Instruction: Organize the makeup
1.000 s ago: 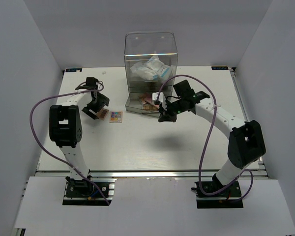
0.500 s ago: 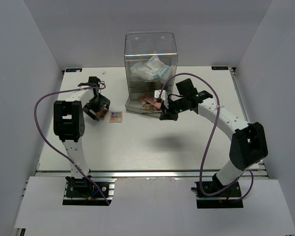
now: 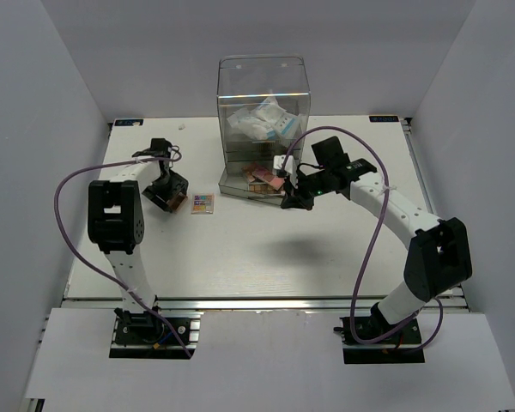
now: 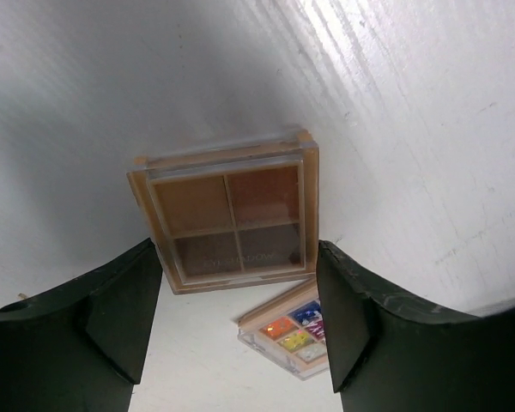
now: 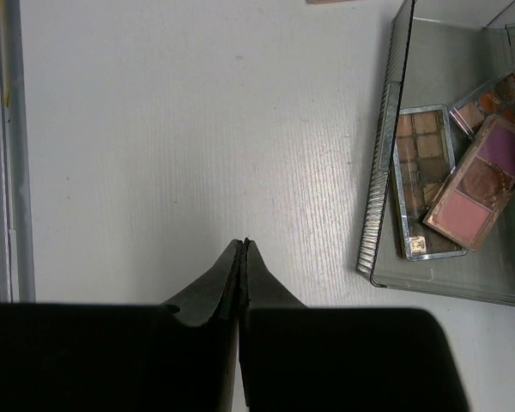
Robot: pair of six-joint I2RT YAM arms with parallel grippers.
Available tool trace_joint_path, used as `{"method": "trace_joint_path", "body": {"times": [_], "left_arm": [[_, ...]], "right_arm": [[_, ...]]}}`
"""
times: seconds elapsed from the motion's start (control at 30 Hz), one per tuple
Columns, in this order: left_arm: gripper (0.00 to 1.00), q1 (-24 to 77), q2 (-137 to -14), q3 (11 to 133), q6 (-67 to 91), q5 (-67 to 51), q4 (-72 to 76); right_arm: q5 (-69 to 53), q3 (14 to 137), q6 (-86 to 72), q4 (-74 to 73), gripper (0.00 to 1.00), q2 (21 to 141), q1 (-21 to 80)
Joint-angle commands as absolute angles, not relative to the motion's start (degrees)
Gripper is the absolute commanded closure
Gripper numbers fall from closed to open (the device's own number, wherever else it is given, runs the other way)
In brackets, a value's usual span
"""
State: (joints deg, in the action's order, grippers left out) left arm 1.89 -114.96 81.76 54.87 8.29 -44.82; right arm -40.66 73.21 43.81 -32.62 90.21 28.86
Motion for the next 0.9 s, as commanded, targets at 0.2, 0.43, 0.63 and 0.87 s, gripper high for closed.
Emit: {"method": "trace_joint_path", "body": {"times": [0.2, 0.43, 0.63, 0.87], "left_arm": [[0.97, 2.5, -97.1, 67.6, 56.8, -10.7, -26.5], [0.99, 8.3, -86.7, 60.5, 62.9, -18.2, -6.4], [1.00, 16.3, -90.7, 62.4, 67.1, -16.6, -0.4], [0.97, 21.5, -98.4, 68.4, 70.5, -14.5, 3.4]], "right_arm": [[-42.7, 75.3, 42.0, -31.6, 0.94, 85.8, 27.1], [-42.3, 74.1, 36.0, -25.8, 0.79, 82.2, 23.9], [-42.9, 75.0, 29.2, -22.5, 0.77, 82.4, 19.9], [-43.2, 73.3, 28.0, -22.5, 0.75, 80.3, 16.8]]}}
